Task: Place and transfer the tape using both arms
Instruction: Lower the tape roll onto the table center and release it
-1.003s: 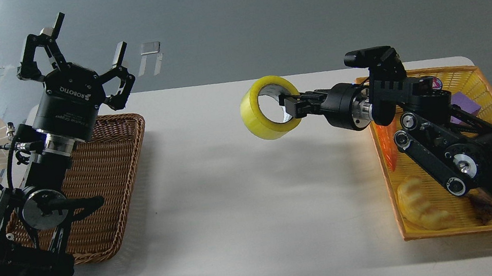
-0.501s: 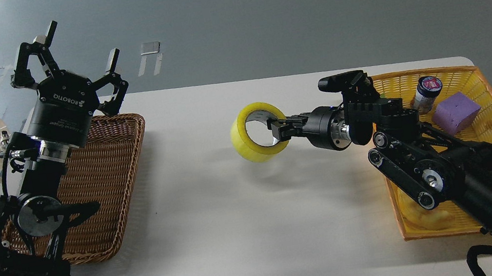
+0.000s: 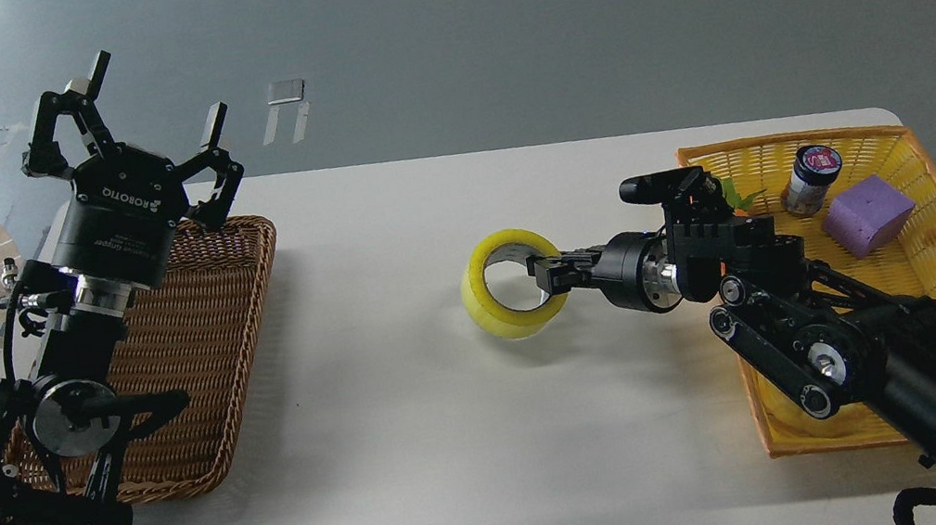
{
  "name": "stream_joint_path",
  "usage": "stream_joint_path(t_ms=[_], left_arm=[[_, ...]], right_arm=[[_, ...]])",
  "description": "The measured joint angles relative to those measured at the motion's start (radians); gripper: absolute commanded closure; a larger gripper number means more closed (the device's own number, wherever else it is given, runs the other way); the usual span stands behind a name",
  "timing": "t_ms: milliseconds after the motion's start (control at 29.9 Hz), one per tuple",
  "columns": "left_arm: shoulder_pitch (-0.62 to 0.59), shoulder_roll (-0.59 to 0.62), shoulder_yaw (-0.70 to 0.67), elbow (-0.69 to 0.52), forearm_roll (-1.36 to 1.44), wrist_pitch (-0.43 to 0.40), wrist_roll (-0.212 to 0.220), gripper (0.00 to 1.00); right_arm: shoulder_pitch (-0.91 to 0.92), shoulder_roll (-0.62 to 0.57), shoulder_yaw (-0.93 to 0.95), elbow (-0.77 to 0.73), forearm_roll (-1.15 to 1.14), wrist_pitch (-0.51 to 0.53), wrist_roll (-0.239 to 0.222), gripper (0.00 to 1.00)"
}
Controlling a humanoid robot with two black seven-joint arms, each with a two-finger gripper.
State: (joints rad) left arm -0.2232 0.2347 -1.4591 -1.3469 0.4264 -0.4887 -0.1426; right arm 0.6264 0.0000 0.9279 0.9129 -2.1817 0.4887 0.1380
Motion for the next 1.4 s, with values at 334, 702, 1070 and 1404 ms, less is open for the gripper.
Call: stream_joint_path(t_ms=[334, 702, 1070, 1404], left_arm=[[0.004, 0.000, -0.006, 0.000, 0.000, 0.000, 0.000, 0.02], [0.008, 0.000, -0.006, 0.000, 0.000, 0.000, 0.000, 0.02], [0.012, 0.000, -0.006, 0.000, 0.000, 0.000, 0.000, 0.02], [0.013, -0.005, -0.006, 0.000, 0.000, 0.000, 0.000, 0.02]], right_arm=[[-0.019, 0.000, 0.002, 0.000, 0.000, 0.000, 0.000, 0.48], [-0.020, 0.000, 0.004, -0.009, 0.003, 0.000, 0.003, 0.06], [-0.017, 0.000, 0.010, -0.020, 0.072, 0.000, 0.003, 0.03], [0.047, 0.000, 0.104, -0.012, 0.124, -0.071, 0.006, 0.00]])
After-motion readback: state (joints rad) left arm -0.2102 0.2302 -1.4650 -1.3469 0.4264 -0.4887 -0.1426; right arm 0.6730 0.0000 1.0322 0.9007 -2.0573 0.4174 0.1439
